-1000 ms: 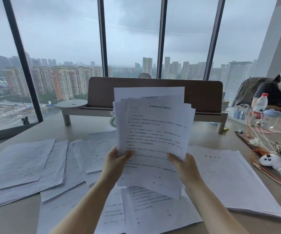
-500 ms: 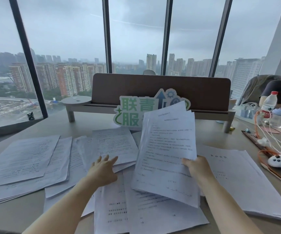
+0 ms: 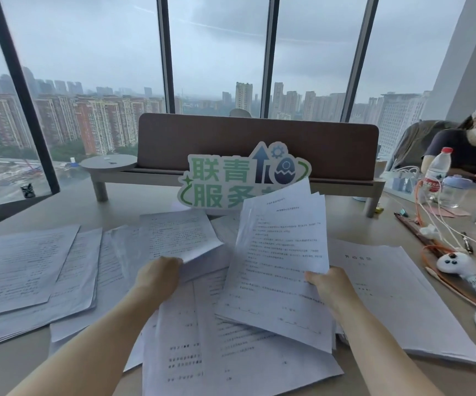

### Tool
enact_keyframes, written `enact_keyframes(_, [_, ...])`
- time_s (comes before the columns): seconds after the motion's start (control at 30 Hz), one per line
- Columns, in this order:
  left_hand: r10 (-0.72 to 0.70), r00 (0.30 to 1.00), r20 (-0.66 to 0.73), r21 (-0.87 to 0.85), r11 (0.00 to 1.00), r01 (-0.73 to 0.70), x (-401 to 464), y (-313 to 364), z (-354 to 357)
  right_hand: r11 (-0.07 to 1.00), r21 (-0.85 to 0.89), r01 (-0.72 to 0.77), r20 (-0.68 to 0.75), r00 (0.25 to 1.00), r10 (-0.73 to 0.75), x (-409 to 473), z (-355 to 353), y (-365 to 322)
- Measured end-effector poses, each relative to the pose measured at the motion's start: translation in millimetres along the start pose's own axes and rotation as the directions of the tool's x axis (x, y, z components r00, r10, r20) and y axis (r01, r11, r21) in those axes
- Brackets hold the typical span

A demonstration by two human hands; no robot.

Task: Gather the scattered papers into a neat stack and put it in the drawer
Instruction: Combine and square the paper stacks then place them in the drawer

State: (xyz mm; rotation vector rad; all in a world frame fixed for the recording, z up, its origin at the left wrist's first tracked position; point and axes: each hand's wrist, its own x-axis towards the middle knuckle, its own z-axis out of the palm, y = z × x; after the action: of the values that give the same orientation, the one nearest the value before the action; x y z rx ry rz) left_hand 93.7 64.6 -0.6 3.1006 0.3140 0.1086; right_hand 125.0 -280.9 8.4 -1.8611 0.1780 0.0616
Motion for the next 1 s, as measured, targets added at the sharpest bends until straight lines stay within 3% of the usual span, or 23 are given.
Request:
enact_keyframes(0.1, [-0.106,0.984,-0.145,-0.146,0.986,0.085,0,-6,-1,1.000,-0.003,-0.016,0.014,1.000,0.016,0,1,1])
enact_keyframes(0.2, [-0.153,0.946,-0.286,-0.276,0.958,0.071,-6,-3,-8,0.998,-0.029,-0.052,0.051,0.997,0.054,1,5,0])
enact_keyframes(0.4, [0.004,0.881,-0.473,-0.346,0.919,-0.190,-31,36,-19,0.988,0.043,-0.149,0.174,0.975,0.140,-7,23,-5])
enact_keyframes(0.6, [0.152,0.898,-0.412,-0.419,0.844,-0.335,-52,65,-2,0.979,0.090,-0.181,0.156,0.974,0.166,-8,33,-3])
enact_keyframes(0.77, [0.309,0.897,-0.316,-0.404,0.812,-0.422,-59,71,14,0.967,0.236,-0.096,0.130,0.989,0.067,-4,32,-6])
enact_keyframes(0.87, [0.377,0.881,-0.285,-0.397,0.790,-0.466,-62,72,21,0.951,0.286,-0.119,0.219,0.974,0.056,-2,31,-6])
enact_keyframes(1.0, [0.433,0.883,-0.183,-0.383,0.796,-0.469,-69,73,19,0.968,0.140,-0.207,0.282,0.946,0.161,0,33,-7])
